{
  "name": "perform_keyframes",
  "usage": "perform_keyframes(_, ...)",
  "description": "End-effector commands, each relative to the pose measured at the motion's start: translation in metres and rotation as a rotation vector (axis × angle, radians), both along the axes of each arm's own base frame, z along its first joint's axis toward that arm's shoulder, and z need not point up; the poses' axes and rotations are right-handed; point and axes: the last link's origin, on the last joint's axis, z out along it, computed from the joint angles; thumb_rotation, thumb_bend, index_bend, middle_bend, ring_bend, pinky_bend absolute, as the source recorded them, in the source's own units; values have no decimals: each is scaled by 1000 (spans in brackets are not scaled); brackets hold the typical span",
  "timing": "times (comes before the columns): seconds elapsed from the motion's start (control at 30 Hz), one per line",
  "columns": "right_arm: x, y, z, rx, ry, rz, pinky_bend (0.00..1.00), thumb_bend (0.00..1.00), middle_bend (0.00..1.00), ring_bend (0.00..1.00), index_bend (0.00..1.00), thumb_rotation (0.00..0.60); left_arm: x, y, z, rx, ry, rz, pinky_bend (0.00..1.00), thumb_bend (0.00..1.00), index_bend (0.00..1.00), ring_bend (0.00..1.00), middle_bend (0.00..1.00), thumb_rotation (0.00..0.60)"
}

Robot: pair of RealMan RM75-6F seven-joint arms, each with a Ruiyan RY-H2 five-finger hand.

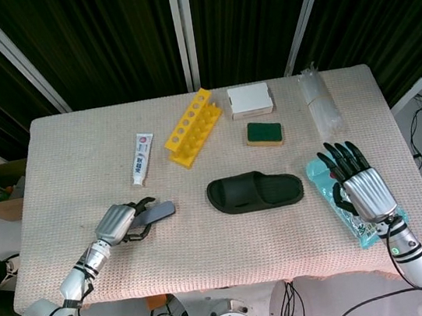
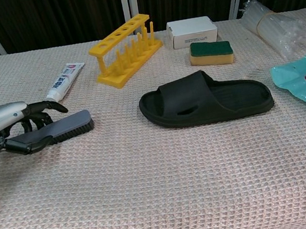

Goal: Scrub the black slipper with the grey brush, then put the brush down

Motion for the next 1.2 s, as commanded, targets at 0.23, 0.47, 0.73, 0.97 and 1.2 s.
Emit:
perform_keyframes(0.23,-1,1,2,-5,-2,-4,0,779,0,0,0,471,3,2,8,51,-17,-11,270,442,135,125,182,390)
perform_keyframes(0.47,0,1,4,-15,-9,-1,0,779,0,0,0,474,7,3,22,115,-26,-41,246,431,126,102,158,367)
perform_keyframes(0.73,-31,25,16,-96,2,-144,0,778,0,0,0,470,-11,-24,103,476,70,-59,245,67,118,101,151,274)
perform_keyframes(0.97,-100,87,25,-150,-23,-471,0,729,0,0,0,470,-62,-98,139,517,226,61,246,29,118,101,151,181)
perform_keyframes(1.2,-134,120,25,-161,-51,-606,0,691,0,0,0,467,-86,-142,142,513,248,143,240,29,118,101,151,170)
